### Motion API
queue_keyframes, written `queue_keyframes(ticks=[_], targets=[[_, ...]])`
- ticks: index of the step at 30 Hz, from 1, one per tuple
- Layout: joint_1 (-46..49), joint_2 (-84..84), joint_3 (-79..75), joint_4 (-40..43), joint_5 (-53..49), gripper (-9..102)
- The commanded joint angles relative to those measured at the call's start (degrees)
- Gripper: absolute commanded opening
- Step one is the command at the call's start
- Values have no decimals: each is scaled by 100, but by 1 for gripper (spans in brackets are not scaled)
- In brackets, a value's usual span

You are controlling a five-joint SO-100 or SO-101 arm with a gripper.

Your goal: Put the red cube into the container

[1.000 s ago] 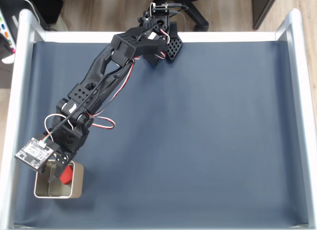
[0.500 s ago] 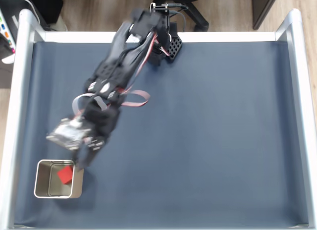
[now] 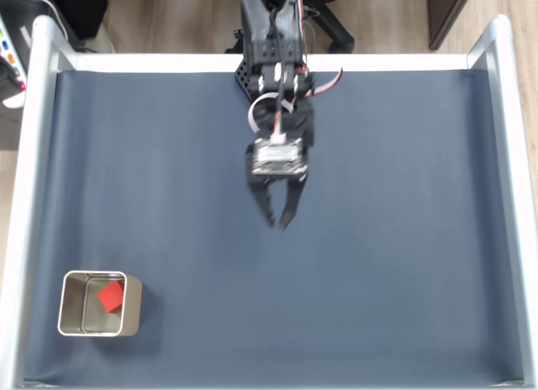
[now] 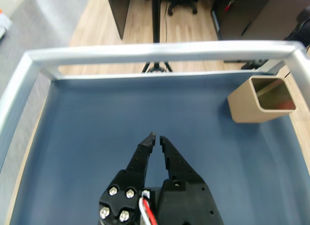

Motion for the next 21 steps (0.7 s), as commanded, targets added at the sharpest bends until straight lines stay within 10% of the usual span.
queue_keyframes(ticks=[1, 21], targets=[[-299, 940, 642, 132, 53, 0], [-132, 3999, 3894, 1063, 70, 0]])
